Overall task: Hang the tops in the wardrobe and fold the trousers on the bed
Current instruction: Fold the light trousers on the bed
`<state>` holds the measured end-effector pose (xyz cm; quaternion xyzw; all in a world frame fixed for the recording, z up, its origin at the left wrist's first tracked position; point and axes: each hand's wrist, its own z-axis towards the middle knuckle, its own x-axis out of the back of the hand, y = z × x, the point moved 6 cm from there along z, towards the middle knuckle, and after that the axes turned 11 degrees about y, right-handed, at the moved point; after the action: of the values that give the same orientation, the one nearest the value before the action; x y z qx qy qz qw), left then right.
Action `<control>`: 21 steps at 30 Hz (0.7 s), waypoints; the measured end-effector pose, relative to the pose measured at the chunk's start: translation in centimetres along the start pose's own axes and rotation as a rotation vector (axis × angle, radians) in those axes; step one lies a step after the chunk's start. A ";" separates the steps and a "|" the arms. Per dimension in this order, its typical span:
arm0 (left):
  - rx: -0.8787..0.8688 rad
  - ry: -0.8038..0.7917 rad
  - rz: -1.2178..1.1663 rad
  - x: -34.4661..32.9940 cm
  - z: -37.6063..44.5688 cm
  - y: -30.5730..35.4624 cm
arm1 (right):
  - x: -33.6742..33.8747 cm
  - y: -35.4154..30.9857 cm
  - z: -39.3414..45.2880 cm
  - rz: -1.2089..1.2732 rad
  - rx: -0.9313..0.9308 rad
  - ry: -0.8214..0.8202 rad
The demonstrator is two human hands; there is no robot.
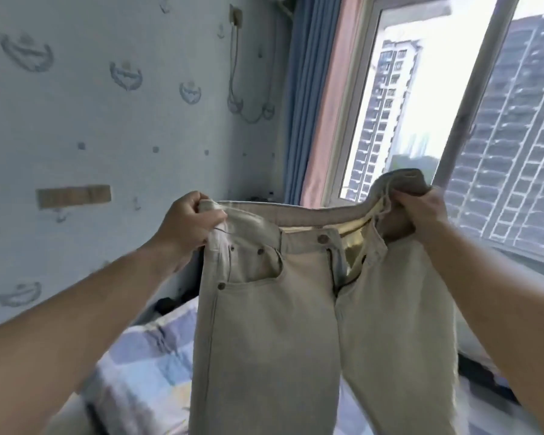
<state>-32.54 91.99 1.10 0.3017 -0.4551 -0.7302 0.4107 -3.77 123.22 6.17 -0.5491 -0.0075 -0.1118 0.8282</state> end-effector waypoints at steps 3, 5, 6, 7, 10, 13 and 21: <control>0.112 0.030 0.066 3.4 0.1 -7.0 | -6.7 6.3 -2.9 -0.054 -0.088 -0.076; 0.187 0.053 0.111 6.0 0.7 -11.8 | -11.5 9.6 -5.0 -0.065 -0.134 -0.123; 0.217 0.073 0.137 7.7 1.5 -14.2 | -14.7 11.2 -6.1 -0.079 -0.150 -0.156; 0.239 0.089 0.159 9.3 2.3 -16.6 | -17.8 12.8 -7.2 -0.098 -0.166 -0.184; 0.321 0.113 0.239 13.6 5.6 -23.2 | -26.8 16.6 -9.9 -0.172 -0.218 -0.245; 0.416 0.107 0.349 18.1 10.0 -31.4 | -36.8 20.9 -12.3 -0.267 -0.286 -0.306; 0.691 0.066 0.628 28.6 19.2 -54.9 | -61.7 34.2 -23.2 -0.256 -0.745 -0.380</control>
<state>-79.72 88.63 -43.17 0.2917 -0.7276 -0.3660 0.5016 -59.83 125.69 -42.48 -0.8159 -0.1871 -0.1057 0.5368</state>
